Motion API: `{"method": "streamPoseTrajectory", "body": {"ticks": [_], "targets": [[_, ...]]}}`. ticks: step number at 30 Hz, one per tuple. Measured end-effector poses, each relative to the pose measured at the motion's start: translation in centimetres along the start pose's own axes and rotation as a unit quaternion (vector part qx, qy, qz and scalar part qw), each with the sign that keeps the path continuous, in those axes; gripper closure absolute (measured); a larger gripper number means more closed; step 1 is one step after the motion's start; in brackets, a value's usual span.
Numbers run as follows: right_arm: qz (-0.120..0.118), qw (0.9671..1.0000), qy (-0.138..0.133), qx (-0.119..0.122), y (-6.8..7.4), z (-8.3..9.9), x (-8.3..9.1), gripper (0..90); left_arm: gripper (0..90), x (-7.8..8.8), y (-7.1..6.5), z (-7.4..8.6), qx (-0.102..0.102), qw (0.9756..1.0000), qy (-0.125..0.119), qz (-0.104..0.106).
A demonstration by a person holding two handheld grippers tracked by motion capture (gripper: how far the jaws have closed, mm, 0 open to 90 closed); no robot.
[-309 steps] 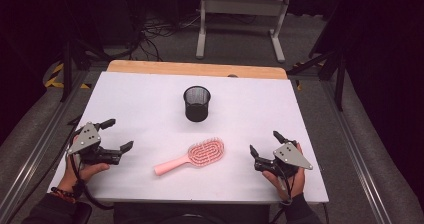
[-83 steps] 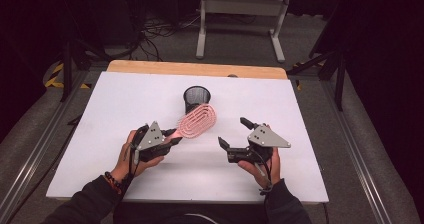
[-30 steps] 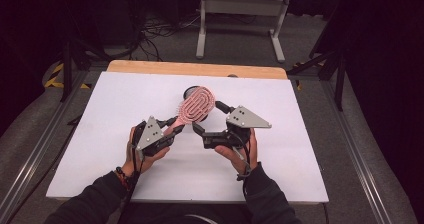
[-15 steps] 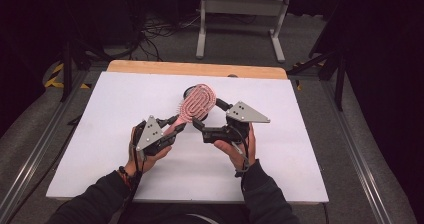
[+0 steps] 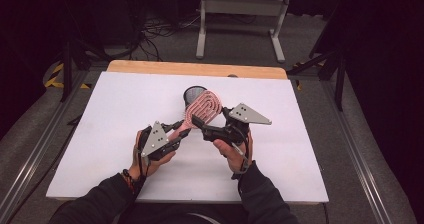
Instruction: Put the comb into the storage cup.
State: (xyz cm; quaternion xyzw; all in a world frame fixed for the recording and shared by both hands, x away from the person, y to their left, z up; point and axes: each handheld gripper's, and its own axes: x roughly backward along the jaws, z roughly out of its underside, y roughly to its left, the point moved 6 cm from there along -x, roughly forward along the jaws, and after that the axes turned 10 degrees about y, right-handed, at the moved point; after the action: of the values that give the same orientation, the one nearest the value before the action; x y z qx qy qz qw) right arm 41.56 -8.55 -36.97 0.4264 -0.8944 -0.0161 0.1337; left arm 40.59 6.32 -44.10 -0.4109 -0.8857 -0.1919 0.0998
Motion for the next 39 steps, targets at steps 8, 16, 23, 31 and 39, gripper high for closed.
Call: {"method": "streamPoseTrajectory", "body": {"ticks": [8, 16, 23, 31, 39], "targets": [[-0.026, 0.9988, -0.015, -0.037, -0.4, 0.2, 0.2, 57.0, 69.6, -0.1, -0.3, 0.1, -0.008, 1.0, 0.004, 0.001], [-0.029, 0.9994, -0.006, -0.017, 0.4, 0.5, 0.0, 62.3, 69.6, -0.8, -0.6, 0.7, -0.015, 0.9997, 0.019, 0.0], [-0.032, 0.9995, -0.003, 0.01, 1.1, 0.4, 0.2, 63.0, 66.4, -0.6, -0.6, 0.7, -0.019, 0.9997, 0.017, 0.001], [-0.018, 0.9978, 0.02, 0.061, 2.5, 0.2, -0.2, 63.3, 54.0, -0.7, -0.4, 0.2, -0.026, 0.9987, 0.041, 0.014], [0.001, 0.9987, 0.013, 0.049, 1.0, -0.1, 1.0, 63.5, 33.9, -0.7, 0.5, 1.3, -0.001, 0.998, 0.046, 0.043]]}}
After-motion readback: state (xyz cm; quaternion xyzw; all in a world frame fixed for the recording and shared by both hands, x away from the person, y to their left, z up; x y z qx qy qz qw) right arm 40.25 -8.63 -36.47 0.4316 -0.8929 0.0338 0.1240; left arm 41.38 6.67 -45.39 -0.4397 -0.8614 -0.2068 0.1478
